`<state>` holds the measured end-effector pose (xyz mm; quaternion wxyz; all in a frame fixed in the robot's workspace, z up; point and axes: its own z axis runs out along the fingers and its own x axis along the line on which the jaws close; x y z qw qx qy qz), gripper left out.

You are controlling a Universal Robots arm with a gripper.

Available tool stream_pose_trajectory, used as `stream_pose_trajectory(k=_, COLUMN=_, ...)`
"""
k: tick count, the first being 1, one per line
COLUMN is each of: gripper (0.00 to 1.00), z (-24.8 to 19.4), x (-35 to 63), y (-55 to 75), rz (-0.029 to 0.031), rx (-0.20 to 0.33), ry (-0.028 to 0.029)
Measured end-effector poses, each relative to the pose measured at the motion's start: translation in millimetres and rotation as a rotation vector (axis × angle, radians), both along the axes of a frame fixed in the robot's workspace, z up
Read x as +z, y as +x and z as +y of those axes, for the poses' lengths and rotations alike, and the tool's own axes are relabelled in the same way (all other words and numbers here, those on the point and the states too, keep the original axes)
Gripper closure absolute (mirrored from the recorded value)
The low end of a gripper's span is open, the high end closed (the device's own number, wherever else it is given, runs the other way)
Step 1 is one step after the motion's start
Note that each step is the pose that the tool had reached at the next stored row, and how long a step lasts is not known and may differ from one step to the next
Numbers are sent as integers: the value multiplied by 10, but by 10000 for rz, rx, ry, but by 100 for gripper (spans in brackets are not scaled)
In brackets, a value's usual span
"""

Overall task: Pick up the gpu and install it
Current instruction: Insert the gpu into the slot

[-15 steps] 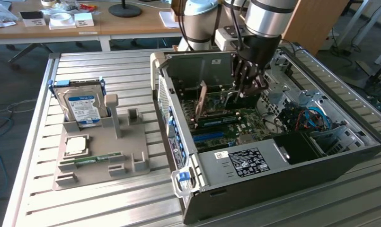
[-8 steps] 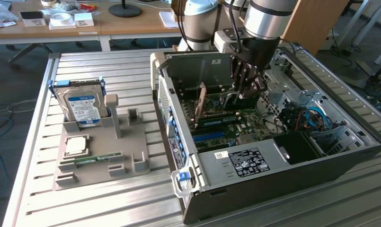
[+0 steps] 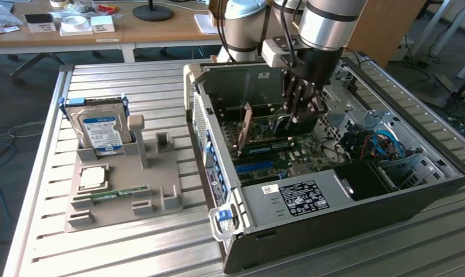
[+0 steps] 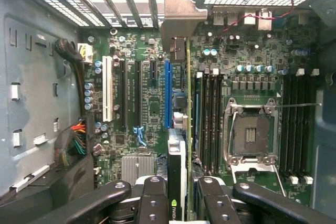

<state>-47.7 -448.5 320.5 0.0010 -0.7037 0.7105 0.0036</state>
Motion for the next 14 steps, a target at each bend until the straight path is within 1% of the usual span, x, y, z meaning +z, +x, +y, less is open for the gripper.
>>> stream_pose_trajectory(k=5, gripper=73, z=-11, x=-19, y=-14, rz=0, rx=1, ry=0)
stream_pose_trajectory(k=14, gripper=73, z=-19, x=-89, y=-61, rz=0, rx=0, ry=0)
